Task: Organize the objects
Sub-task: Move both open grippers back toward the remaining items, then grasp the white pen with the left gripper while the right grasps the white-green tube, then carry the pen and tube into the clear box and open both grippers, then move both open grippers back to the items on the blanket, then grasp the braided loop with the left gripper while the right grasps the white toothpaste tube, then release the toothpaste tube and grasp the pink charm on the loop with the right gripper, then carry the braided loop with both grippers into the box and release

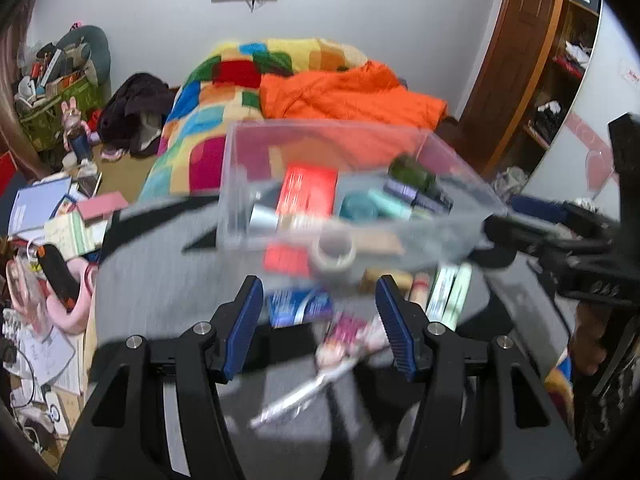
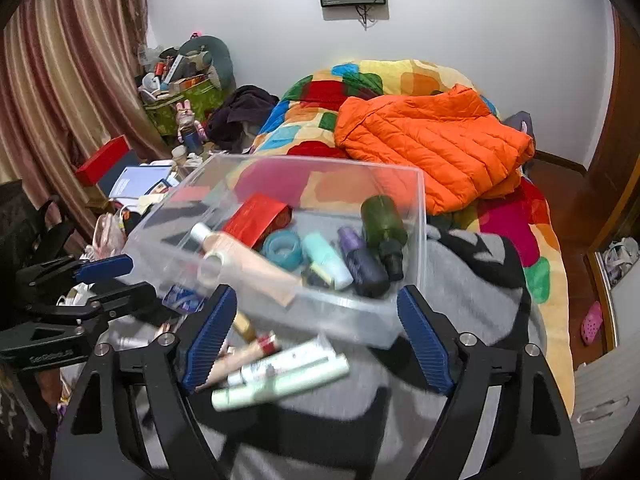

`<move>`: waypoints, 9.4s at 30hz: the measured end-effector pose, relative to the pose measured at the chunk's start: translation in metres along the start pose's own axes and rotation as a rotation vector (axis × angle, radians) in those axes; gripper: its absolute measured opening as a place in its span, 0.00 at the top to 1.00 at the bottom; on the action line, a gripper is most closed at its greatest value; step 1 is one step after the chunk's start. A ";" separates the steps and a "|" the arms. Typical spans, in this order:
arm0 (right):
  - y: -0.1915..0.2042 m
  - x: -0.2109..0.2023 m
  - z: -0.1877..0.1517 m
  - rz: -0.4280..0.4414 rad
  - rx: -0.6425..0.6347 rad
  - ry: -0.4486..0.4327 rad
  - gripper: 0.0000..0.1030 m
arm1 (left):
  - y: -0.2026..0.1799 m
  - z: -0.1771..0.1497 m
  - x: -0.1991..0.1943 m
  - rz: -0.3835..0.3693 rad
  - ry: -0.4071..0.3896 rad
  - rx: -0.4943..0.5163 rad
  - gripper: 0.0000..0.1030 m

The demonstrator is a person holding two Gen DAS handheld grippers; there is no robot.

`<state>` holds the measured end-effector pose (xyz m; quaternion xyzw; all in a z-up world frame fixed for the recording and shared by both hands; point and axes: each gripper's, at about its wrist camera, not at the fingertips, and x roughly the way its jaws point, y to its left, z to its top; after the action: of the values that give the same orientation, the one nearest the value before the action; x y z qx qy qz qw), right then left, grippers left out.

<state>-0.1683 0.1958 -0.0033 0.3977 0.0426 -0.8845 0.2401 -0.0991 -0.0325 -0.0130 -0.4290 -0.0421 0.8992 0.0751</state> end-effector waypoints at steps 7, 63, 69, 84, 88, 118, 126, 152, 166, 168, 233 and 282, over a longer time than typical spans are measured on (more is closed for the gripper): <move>0.007 0.010 -0.036 0.004 0.013 0.085 0.21 | 0.004 -0.043 0.021 -0.038 0.117 0.036 0.43; 0.010 0.022 -0.079 -0.087 0.023 0.146 0.86 | -0.045 -0.059 0.026 -0.062 0.087 0.154 0.90; 0.014 0.012 -0.087 -0.078 0.015 0.138 0.86 | -0.045 -0.070 0.011 -0.048 0.080 0.141 0.90; 0.008 -0.036 -0.058 -0.045 0.039 -0.008 0.86 | -0.040 -0.047 -0.032 -0.043 -0.053 0.046 0.90; 0.005 -0.046 -0.042 -0.051 0.040 -0.058 0.86 | -0.041 -0.031 -0.039 -0.039 -0.096 0.036 0.90; -0.004 0.043 0.043 -0.038 -0.006 0.030 0.86 | -0.017 0.076 0.037 -0.016 -0.026 -0.016 0.90; 0.000 0.068 0.046 -0.049 -0.035 0.080 0.86 | -0.022 0.087 0.058 -0.030 0.011 -0.012 0.90; 0.018 0.000 0.021 -0.011 -0.068 -0.002 0.64 | -0.017 0.049 -0.014 0.032 -0.118 0.002 0.50; 0.026 0.029 -0.037 0.023 -0.024 0.133 0.54 | 0.010 -0.024 0.009 0.067 0.035 -0.033 0.46; 0.024 0.038 -0.042 0.032 -0.002 0.161 0.54 | 0.012 -0.025 0.012 0.059 0.045 -0.041 0.46; -0.003 0.039 -0.061 -0.043 0.076 0.175 0.83 | 0.013 0.007 0.057 -0.051 0.114 -0.031 0.94; 0.055 0.005 -0.043 0.175 -0.047 -0.006 0.92 | -0.014 0.037 -0.061 -0.265 -0.140 -0.067 0.94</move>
<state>-0.1165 0.1565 -0.0301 0.3914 0.0275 -0.8601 0.3260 -0.0884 -0.0300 0.0589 -0.3584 -0.1333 0.9072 0.1756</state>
